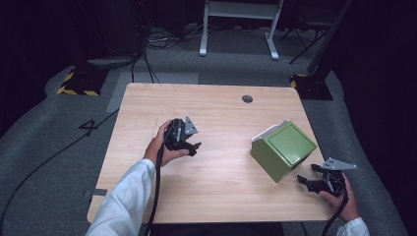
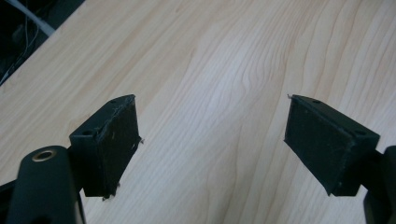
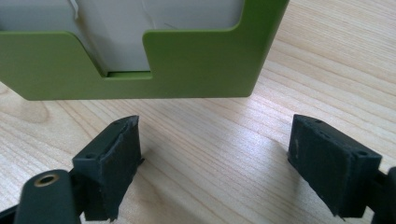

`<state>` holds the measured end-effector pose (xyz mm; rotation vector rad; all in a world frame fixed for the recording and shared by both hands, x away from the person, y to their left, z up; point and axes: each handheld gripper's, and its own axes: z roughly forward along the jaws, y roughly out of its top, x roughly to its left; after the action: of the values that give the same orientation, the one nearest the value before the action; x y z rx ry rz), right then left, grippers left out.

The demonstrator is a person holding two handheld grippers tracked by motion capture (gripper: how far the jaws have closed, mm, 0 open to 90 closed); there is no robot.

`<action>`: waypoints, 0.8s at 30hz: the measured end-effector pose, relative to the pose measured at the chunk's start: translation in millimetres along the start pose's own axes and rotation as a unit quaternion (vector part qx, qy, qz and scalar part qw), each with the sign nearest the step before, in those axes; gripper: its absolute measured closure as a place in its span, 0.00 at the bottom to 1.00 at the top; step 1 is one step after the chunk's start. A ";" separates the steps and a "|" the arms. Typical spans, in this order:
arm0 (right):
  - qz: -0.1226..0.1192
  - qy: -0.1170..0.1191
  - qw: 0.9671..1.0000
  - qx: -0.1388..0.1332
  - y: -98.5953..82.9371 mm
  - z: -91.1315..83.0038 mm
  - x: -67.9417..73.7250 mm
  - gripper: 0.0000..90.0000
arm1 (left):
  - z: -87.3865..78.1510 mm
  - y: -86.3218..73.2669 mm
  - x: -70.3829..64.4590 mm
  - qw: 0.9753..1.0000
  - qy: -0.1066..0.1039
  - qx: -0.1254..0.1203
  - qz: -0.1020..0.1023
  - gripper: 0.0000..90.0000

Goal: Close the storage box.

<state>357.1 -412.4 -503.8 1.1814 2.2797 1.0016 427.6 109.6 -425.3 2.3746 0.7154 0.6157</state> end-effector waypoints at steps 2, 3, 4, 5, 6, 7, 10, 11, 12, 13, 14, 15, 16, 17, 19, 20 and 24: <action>0.000 0.000 1.000 0.000 0.0 0.0 0.0 0.19 | -1.3 -7.6 -0.3 1.000 0.003 0.006 0.001 0.20; 0.000 0.000 1.000 0.000 0.0 0.0 0.0 0.19 | -1.7 -11.6 -0.9 1.000 0.002 0.009 -0.003 0.20; 0.000 0.000 1.000 0.000 0.0 0.0 0.0 0.19 | -1.7 -11.6 -0.9 1.000 0.002 0.009 -0.003 0.20; 0.000 0.000 1.000 0.000 -0.1 -0.1 0.0 0.19 | -3.0 -19.6 -1.8 1.000 0.007 0.015 -0.005 0.20; 0.000 -0.001 1.000 0.000 -0.1 -0.1 0.0 0.19 | -4.0 -23.4 -2.5 1.000 0.008 0.020 -0.004 0.20; 0.000 -0.001 1.000 0.000 -0.1 -0.1 0.0 0.19 | -4.0 -23.4 -2.5 1.000 0.008 0.020 -0.004 0.20; 0.000 -0.001 1.000 0.000 -0.1 -0.1 0.0 0.19 | -6.3 -40.8 -5.8 0.999 0.015 0.030 -0.009 0.21; 0.000 0.000 1.000 0.000 -0.1 -0.1 0.0 0.19 | -7.5 -45.1 -6.2 0.999 0.017 0.034 -0.009 0.21; 0.001 -0.001 1.000 0.000 -0.1 -0.2 0.1 0.19 | -8.8 -48.4 -6.5 0.999 0.019 0.038 -0.007 0.21; 0.000 -0.001 1.000 0.000 -0.1 -0.1 0.0 0.19 | -10.1 -54.1 -7.0 0.999 0.019 0.039 -0.011 0.21; 0.000 -0.001 1.000 0.000 -0.1 -0.1 0.0 0.19 | -10.1 -54.1 -7.0 0.999 0.019 0.039 -0.011 0.21; 0.000 -0.001 1.000 0.000 -0.1 -0.1 0.1 0.19 | -11.3 -58.6 -6.8 0.999 0.016 0.039 -0.016 0.21; 0.001 -0.001 1.000 0.000 -0.2 -0.2 0.1 0.19 | -14.3 -67.6 -8.3 0.999 0.026 0.043 -0.015 0.21; 0.001 -0.001 1.000 0.000 -0.2 -0.2 0.1 0.19 | -14.3 -67.6 -8.3 0.999 0.026 0.043 -0.015 0.21; 0.001 -0.001 1.000 0.000 -0.2 -0.2 0.2 0.19 | -17.7 -81.3 -10.6 0.998 0.033 0.045 -0.018 0.21; 0.001 -0.001 1.000 0.000 -0.2 -0.2 0.2 0.19 | -17.7 -81.3 -10.6 0.998 0.033 0.045 -0.018 0.21; 0.001 -0.001 1.000 0.000 -0.2 -0.3 0.2 0.19 | -23.3 -104.0 -11.2 0.998 0.042 0.044 -0.031 0.21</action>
<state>356.7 -412.5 -503.8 1.1849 2.2777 1.0017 370.4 183.6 -477.6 2.4090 0.8663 0.6740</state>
